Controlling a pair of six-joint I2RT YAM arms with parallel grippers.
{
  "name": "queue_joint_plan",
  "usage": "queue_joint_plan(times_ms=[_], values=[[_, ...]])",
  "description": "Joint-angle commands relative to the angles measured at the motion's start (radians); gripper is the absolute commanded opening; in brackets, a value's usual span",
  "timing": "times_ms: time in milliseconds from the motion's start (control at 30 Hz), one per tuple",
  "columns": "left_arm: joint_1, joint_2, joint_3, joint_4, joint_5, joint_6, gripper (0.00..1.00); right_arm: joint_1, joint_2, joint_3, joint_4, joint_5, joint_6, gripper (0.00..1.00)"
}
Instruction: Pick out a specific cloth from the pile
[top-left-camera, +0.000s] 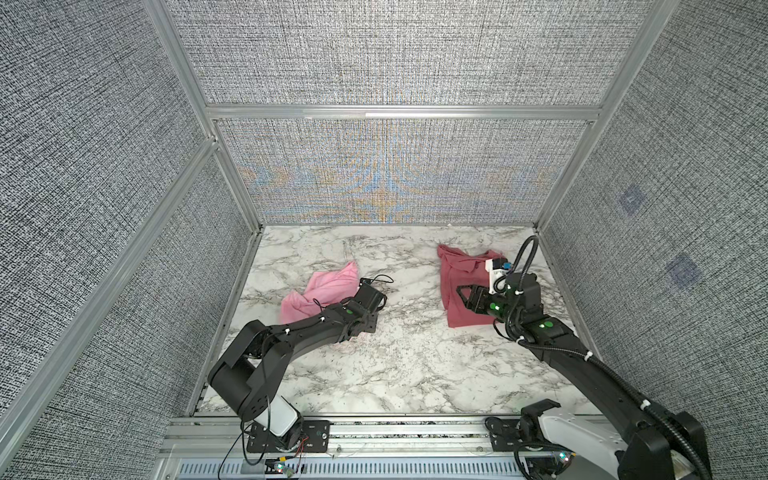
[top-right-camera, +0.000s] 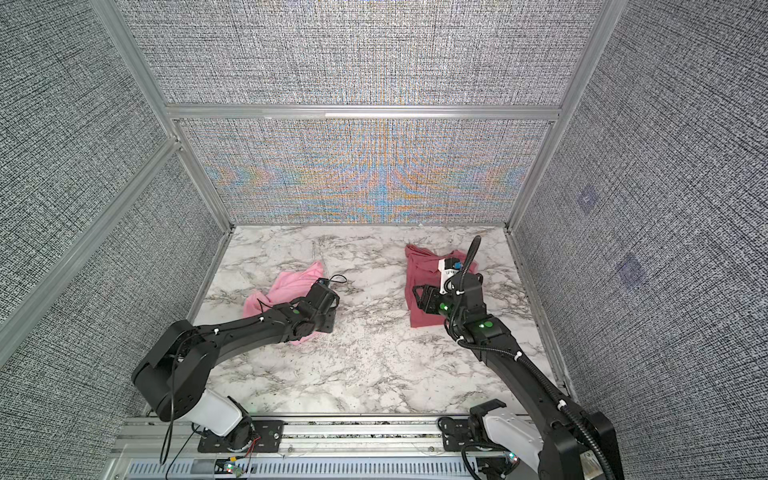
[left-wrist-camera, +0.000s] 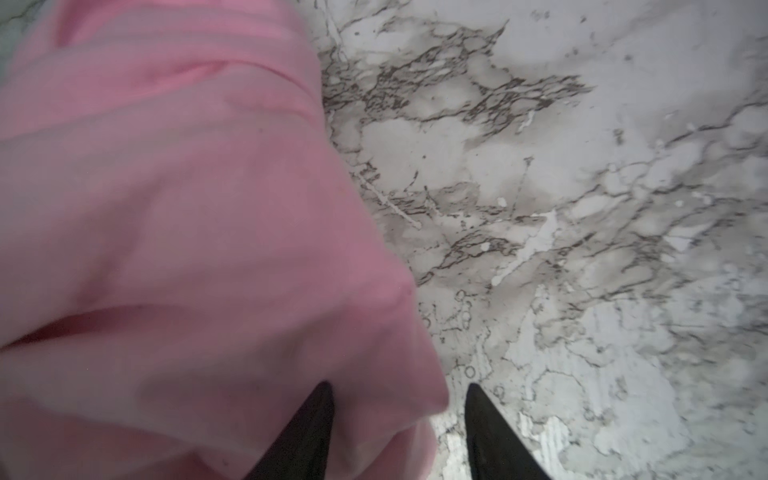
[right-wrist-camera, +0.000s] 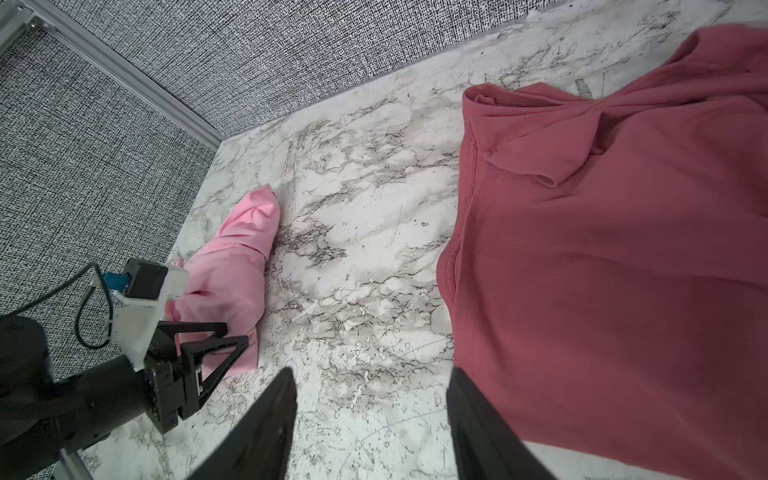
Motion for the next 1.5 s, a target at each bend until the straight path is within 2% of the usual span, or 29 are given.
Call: queue_joint_plan(times_ms=[0, 67, 100, 333, 467, 733, 867, 1000, 1300, 1467], values=[[0.001, 0.037, 0.022, -0.035, -0.097, -0.032, 0.30, 0.000, 0.000, -0.002, 0.023, 0.000, 0.001, 0.60], [0.001, 0.051, 0.041, -0.053, -0.116, -0.038, 0.07, 0.001, -0.004, -0.002, 0.019, 0.002, -0.001, 0.60], [0.001, 0.048, 0.049, -0.060, -0.116, -0.039, 0.00, -0.001, -0.006, -0.003, 0.016, 0.003, -0.002, 0.60], [0.026, -0.117, 0.087, -0.085, -0.069, -0.034, 0.00, -0.002, -0.016, 0.003, 0.007, 0.014, -0.009, 0.60], [0.158, -0.228, 0.084, -0.077, 0.048, -0.014, 0.00, -0.002, -0.004, -0.002, 0.023, 0.005, 0.000, 0.60], [0.451, -0.316, 0.045, 0.037, 0.145, 0.043, 0.00, -0.002, 0.025, 0.000, 0.055, -0.025, 0.022, 0.60], [0.573, -0.244, 0.030, 0.095, 0.170, 0.054, 0.00, -0.002, 0.023, 0.003, 0.055, -0.028, 0.024, 0.60], [0.650, -0.118, 0.024, 0.153, 0.210, 0.042, 0.00, -0.001, 0.021, 0.006, 0.048, -0.023, 0.022, 0.60], [0.694, 0.115, 0.041, 0.253, 0.211, -0.022, 0.00, -0.002, 0.038, 0.041, 0.012, -0.001, 0.006, 0.60], [0.719, 0.111, 0.035, 0.245, 0.201, -0.046, 0.00, -0.001, 0.058, 0.074, 0.001, -0.001, -0.001, 0.60]])
